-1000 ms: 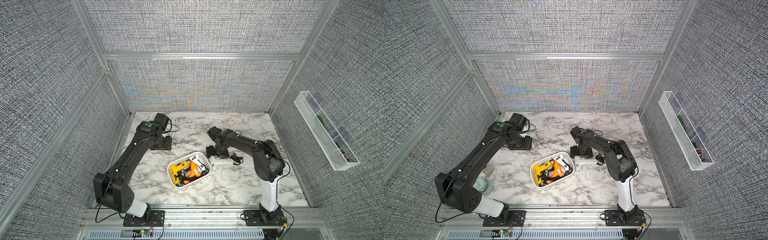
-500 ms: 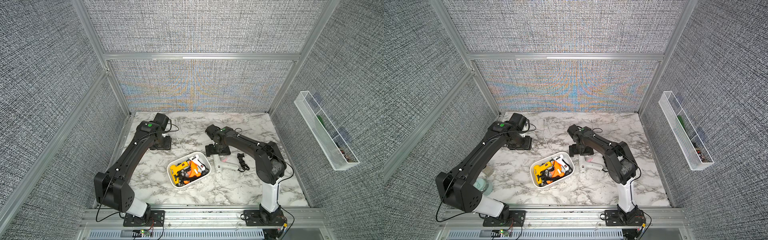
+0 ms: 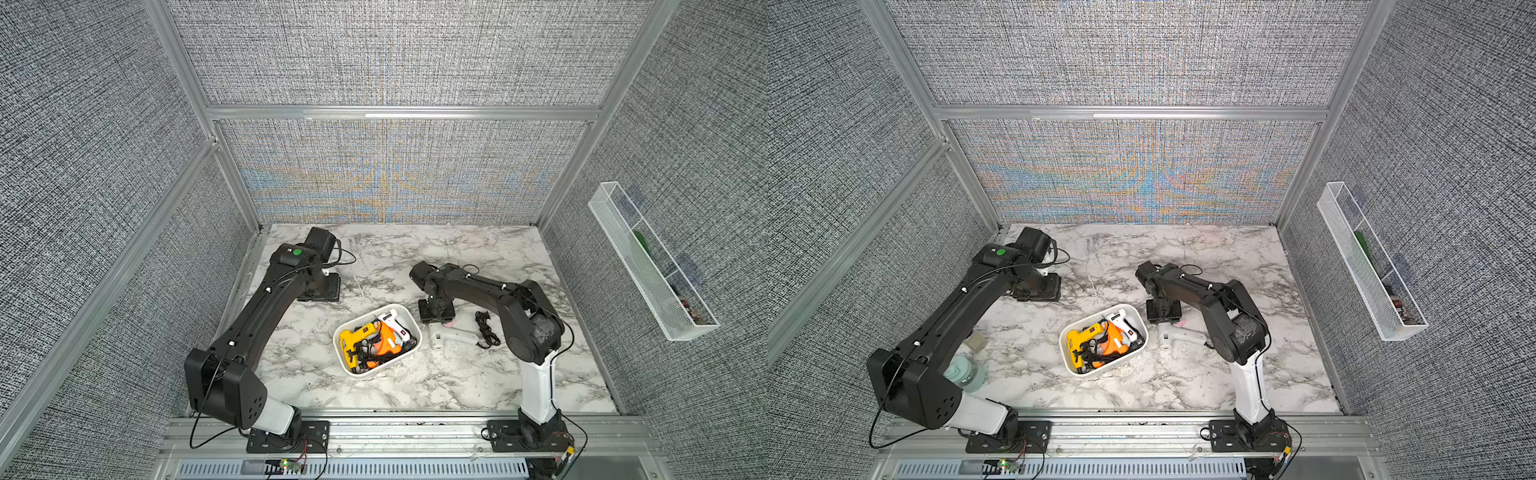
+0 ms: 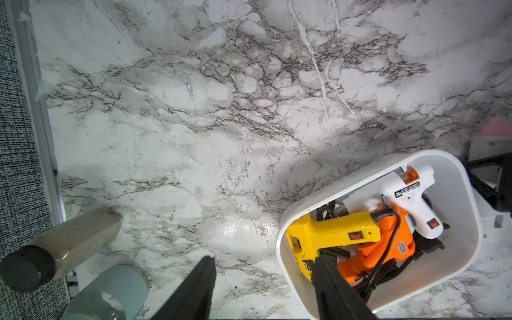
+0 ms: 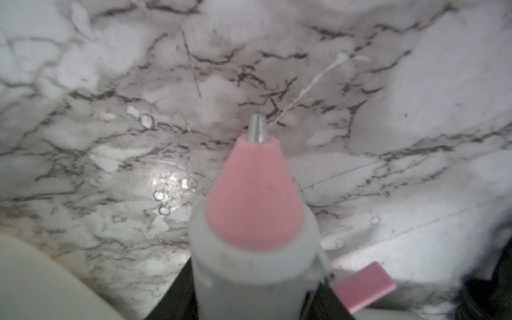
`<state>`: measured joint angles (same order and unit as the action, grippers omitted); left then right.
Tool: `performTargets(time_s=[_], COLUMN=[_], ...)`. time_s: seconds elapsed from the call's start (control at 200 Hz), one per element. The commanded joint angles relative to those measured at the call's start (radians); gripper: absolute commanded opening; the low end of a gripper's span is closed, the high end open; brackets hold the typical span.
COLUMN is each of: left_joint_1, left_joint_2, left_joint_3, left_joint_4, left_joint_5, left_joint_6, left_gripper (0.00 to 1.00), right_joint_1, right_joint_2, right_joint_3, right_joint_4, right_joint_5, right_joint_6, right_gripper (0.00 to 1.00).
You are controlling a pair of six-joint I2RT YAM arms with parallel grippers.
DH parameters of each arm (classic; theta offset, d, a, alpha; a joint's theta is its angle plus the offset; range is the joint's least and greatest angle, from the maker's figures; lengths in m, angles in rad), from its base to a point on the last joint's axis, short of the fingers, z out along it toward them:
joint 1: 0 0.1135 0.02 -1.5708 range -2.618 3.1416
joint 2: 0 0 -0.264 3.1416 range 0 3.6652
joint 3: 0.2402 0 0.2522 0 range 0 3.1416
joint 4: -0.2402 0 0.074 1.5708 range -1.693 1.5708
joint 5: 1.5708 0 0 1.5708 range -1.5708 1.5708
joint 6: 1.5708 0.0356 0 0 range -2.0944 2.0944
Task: Put the hot melt glue gun into the storage box
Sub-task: Pick up the hot melt adhesive gun from the center of the board.
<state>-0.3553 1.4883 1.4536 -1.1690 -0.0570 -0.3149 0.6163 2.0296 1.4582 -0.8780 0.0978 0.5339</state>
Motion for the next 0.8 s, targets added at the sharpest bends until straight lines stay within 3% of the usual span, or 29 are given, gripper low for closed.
performTargets(time_s=[0.0,0.16,0.325,0.395,0.606,0.796], left_joint_1=[0.002,0.007,0.048,0.070,0.113,0.125], left_joint_2=[-0.006,0.000,-0.012,-0.024,-0.050,-0.070], left_joint_3=[-0.003,-0.010,-0.039,-0.058,-0.097,-0.124], left_joint_4=[-0.009,-0.003,0.017,0.024,0.020,0.020], left_joint_5=[-0.015,-0.023,-0.047,-0.053,-0.067,-0.075], left_joint_6=[0.010,0.005,-0.042,-0.059,-0.070,-0.076], left_gripper=[0.62,0.62,0.62,0.62,0.62,0.62], right_joint_1=[0.002,0.035,0.135,0.193,0.306,0.416], right_joint_2=[-0.026,-0.029,0.078,0.096,0.152,0.207], right_joint_3=[0.046,0.303,0.713,0.802,0.898,1.018], right_joint_4=[-0.064,-0.230,-0.439,-0.437,-0.437,-0.425], right_joint_5=[0.053,0.105,0.133,0.124,0.039,0.057], right_joint_6=[-0.024,-0.069,-0.131,-0.149,-0.149,-0.271], right_gripper=[0.25,0.04,0.00,0.00,0.00,0.00])
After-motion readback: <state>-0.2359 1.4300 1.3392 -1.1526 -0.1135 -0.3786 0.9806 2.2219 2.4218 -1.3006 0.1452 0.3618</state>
